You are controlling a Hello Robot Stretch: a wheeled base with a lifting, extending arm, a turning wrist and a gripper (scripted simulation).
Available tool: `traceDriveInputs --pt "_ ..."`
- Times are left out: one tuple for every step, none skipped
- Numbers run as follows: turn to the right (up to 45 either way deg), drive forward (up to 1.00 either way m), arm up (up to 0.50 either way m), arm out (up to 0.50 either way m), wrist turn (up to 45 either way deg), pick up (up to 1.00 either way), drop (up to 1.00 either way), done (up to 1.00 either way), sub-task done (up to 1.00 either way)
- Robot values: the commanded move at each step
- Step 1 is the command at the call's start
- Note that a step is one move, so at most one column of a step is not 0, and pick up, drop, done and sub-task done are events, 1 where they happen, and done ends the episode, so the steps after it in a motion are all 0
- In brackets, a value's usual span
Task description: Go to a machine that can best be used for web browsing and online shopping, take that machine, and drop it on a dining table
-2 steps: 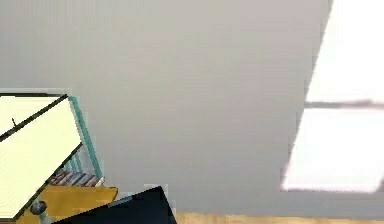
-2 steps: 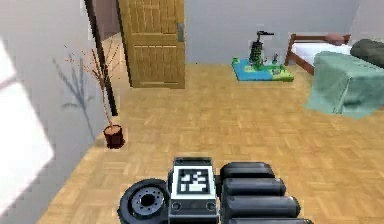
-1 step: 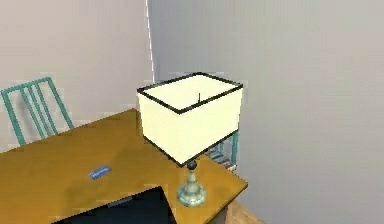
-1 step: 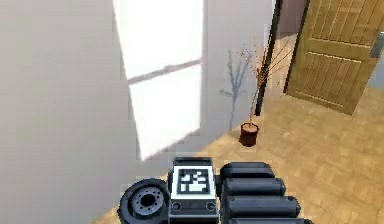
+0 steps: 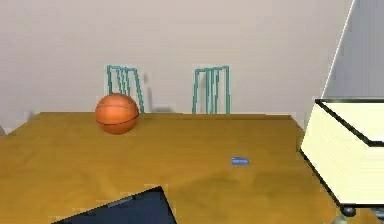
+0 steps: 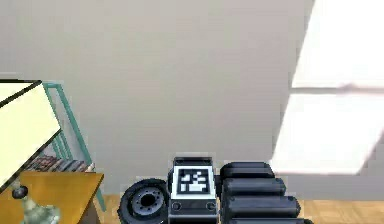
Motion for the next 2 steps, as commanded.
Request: traceDriveInputs --pt "-45.0 0.00 0.00 0.00 0.0 0.00 0.00 0.00 0.00" --pt "-21.0 0.00 0.00 0.00 0.0 0.00 0.00 0.00 0.00"
